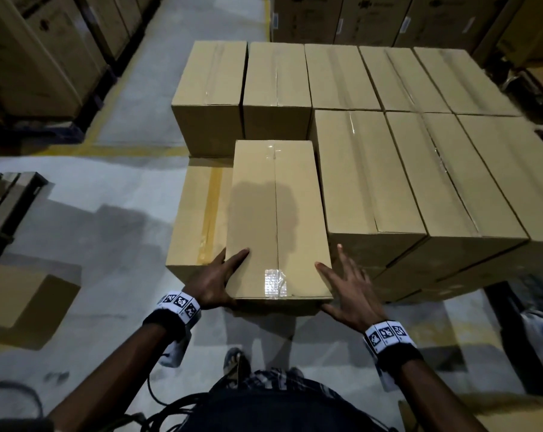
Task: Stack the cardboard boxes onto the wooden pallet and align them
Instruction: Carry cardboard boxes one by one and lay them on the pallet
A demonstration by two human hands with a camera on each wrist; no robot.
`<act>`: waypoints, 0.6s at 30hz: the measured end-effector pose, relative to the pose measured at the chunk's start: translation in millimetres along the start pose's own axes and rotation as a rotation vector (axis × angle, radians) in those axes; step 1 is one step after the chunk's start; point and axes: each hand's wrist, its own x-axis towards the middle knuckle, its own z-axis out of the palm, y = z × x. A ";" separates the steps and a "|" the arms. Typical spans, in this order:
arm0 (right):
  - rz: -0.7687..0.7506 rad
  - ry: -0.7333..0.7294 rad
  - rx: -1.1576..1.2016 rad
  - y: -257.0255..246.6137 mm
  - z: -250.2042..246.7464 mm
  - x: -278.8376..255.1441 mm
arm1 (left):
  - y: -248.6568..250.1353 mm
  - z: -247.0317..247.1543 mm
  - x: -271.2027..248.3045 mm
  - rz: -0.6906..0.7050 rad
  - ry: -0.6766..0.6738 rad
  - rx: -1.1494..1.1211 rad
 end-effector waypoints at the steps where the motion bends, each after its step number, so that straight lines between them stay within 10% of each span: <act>1: -0.007 0.013 -0.021 -1.0 -2.7 4.8 | -1.5 -3.4 3.2 0.009 -0.003 -0.010; 18: 0.055 0.022 -0.077 4.1 -40.3 81.7 | 0.1 -28.8 70.5 -0.067 0.113 0.040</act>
